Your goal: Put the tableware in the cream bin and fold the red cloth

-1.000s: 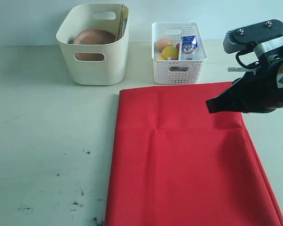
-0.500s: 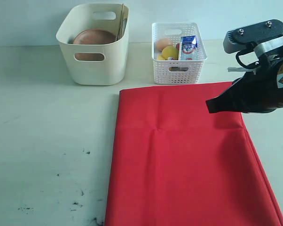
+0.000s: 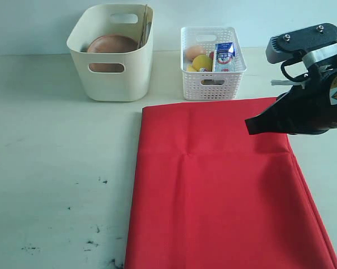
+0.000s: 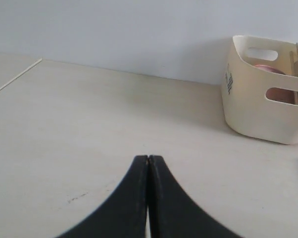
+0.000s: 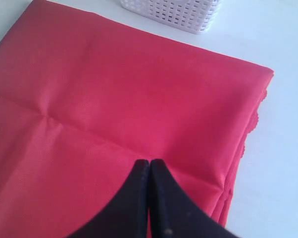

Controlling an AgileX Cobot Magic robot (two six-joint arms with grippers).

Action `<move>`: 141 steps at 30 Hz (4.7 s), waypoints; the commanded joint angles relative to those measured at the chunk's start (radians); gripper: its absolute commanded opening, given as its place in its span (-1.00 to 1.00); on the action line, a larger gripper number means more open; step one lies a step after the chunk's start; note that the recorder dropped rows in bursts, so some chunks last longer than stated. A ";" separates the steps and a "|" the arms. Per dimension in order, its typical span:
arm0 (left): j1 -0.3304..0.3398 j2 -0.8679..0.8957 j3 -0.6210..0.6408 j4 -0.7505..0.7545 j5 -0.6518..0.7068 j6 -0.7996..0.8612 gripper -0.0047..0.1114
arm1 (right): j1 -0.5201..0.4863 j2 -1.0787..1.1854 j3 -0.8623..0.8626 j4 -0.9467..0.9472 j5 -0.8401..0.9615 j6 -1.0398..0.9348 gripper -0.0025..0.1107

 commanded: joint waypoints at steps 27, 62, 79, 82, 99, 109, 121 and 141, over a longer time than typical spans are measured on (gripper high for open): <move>-0.003 -0.045 0.028 -0.005 0.072 -0.033 -0.92 | 0.002 0.001 -0.002 -0.001 -0.010 0.001 -0.96; -0.054 -0.045 0.028 -0.005 0.072 -0.033 -0.92 | 0.002 0.001 -0.002 -0.001 -0.019 0.001 -0.96; -0.054 -0.045 0.028 -0.005 0.072 -0.033 -0.92 | 0.002 0.190 -0.079 0.260 -0.025 -0.171 -0.96; -0.054 -0.045 0.028 -0.005 0.072 -0.033 -0.92 | 0.002 0.265 -0.114 0.378 0.003 -0.275 -0.96; -0.054 -0.045 0.028 -0.005 0.072 -0.033 -0.92 | 0.085 0.472 -0.144 0.450 0.011 -0.372 -0.96; -0.054 -0.045 0.028 -0.005 0.072 -0.033 -0.92 | 0.107 0.562 -0.144 0.443 -0.035 -0.331 -0.96; -0.054 -0.045 0.028 -0.005 0.072 -0.033 -0.92 | -0.051 0.560 -0.076 0.332 0.068 -0.223 -0.96; -0.054 -0.045 0.028 -0.005 0.072 -0.033 -0.92 | -0.373 0.482 0.018 0.049 0.176 -0.140 -0.96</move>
